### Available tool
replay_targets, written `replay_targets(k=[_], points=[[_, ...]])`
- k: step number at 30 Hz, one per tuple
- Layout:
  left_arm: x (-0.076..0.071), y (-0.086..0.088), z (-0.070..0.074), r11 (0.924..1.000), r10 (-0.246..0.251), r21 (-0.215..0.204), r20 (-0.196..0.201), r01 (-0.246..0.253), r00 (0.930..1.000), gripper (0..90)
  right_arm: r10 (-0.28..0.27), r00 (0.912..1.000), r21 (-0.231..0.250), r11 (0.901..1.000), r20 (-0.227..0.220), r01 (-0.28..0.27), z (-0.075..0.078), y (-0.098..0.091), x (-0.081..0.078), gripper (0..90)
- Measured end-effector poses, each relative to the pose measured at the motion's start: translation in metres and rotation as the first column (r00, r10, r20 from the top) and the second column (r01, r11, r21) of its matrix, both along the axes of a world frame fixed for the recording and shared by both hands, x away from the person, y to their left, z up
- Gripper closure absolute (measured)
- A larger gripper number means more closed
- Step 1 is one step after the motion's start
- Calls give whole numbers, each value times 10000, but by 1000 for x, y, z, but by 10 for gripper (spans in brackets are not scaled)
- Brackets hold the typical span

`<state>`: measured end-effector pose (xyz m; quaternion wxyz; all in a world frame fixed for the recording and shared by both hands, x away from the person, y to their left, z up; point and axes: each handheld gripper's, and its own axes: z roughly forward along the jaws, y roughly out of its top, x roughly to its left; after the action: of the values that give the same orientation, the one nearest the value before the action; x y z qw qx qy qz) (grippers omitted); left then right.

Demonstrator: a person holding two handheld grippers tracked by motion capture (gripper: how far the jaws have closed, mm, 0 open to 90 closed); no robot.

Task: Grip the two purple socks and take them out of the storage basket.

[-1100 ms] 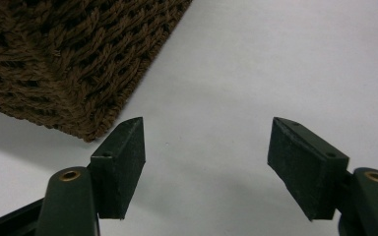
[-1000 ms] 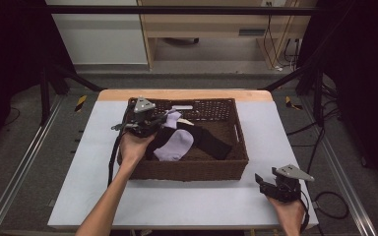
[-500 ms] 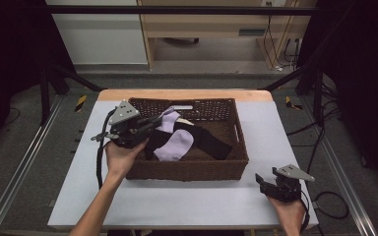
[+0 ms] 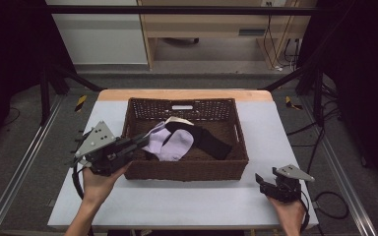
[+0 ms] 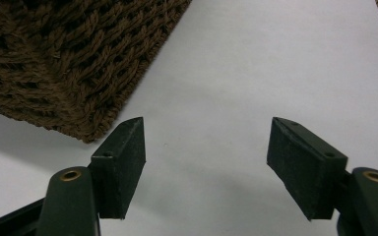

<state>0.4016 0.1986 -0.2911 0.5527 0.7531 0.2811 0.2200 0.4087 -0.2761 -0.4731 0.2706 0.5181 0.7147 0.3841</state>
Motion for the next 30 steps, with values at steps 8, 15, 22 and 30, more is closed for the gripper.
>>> replay_targets(k=[8,15,22,30], points=[[-22,2,-15,9985,-395,379,-234,404,9989,848,4,10000,-18,10000,26,-4,0,1,-1,309],[-41,0,-34,9958,-770,452,-577,796,9954,848,1,10000,-27,10000,8,-1,0,1,-1,309],[-53,-6,-62,9893,-912,1032,-1174,1035,9889,848,13,10000,-23,10000,21,-13,0,2,-1,309],[-41,-9,-98,9857,-756,1299,-2256,1069,9713,848,106,9999,-144,9998,25,-106,0,2,-2,311]])
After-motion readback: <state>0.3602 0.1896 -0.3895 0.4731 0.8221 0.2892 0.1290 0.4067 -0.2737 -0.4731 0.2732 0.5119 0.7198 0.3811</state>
